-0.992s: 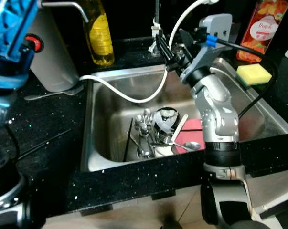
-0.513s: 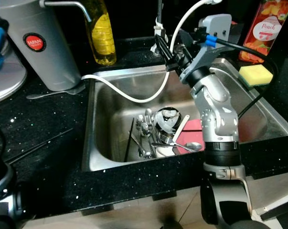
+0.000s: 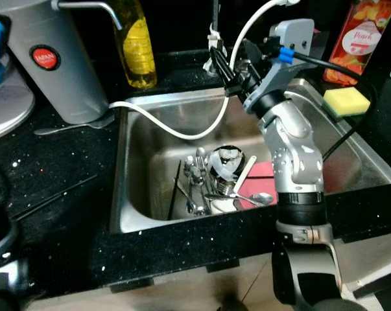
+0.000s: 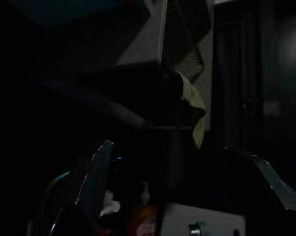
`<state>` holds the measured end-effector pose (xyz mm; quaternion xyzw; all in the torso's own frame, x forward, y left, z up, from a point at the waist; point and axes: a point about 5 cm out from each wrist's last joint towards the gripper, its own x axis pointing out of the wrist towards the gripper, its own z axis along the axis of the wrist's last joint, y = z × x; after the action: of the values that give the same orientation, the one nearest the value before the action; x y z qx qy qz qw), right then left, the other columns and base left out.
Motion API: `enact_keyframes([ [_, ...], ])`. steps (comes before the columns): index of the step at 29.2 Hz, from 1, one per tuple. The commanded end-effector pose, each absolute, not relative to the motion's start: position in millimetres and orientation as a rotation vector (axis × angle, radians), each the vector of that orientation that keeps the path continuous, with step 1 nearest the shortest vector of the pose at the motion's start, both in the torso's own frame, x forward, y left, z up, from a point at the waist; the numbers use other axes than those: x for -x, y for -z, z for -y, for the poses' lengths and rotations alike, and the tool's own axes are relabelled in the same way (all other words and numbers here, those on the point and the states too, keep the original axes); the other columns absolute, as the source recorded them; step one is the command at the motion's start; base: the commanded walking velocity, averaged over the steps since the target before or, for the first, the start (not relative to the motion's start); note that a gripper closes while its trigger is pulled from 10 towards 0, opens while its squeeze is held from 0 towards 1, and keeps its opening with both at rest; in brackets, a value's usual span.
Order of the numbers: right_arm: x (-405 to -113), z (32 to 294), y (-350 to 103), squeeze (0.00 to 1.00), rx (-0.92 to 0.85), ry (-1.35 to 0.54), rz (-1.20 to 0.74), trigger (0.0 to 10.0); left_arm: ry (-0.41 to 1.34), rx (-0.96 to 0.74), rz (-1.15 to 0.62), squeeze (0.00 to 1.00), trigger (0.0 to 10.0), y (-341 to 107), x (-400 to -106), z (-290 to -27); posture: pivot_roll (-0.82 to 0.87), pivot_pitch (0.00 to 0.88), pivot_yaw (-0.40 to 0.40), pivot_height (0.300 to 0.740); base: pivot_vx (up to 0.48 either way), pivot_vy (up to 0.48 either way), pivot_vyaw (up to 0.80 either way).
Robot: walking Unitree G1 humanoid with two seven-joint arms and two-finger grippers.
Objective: Kitchen organization
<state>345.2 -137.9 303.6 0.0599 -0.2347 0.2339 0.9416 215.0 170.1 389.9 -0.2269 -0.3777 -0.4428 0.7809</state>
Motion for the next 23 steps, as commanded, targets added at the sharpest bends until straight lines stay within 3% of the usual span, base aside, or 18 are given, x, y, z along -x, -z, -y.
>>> enact_keyframes([
  [1,-345.9,137.4,-301.6,0.0,-0.125,-0.481,0.477,10.0,0.97,0.466,0.814,0.0,10.0,-389.9,-212.2,-167.7,-0.09,0.028,0.037,0.74,0.0,0.0,0.0],
  [2,-346.0,137.6,-301.7,0.0,-0.124,-0.48,0.476,10.0,0.952,0.383,0.808,0.0,10.0,-387.7,-213.4,-165.2,-0.08,0.025,0.032,0.74,0.0,0.0,0.0],
  [4,-346.0,137.8,-301.8,0.0,-0.125,-0.481,0.477,10.0,0.965,0.623,0.882,0.0,10.0,-399.2,-211.4,-178.4,-0.09,0.031,0.036,0.74,0.0,0.0,0.0],
  [5,-346.0,137.9,-302.0,0.0,-0.125,-0.481,0.477,10.0,0.923,0.424,0.835,0.0,10.0,-394.6,-214.3,-167.3,-0.08,0.026,0.029,0.74,0.0,0.0,0.0],
  [7,-346.0,137.4,-302.2,0.0,-0.126,-0.481,0.478,10.0,0.946,0.394,0.802,0.0,10.0,-390.3,-215.8,-162.1,-0.08,0.033,0.036,0.74,0.0,0.0,0.0],
  [17,-345.2,135.7,-300.3,0.0,-0.129,-0.479,0.474,10.0,0.996,0.534,0.78,0.0,10.0,-380.4,-223.7,-169.1,-0.08,0.036,0.039,0.74,0.0,0.0,0.0],
  [23,-345.4,136.4,-299.7,0.0,-0.129,-0.479,0.473,10.0,1.001,0.533,0.78,0.0,10.0,-373.5,-224.5,-171.1,-0.08,0.033,0.038,0.74,0.0,0.0,0.0],
])
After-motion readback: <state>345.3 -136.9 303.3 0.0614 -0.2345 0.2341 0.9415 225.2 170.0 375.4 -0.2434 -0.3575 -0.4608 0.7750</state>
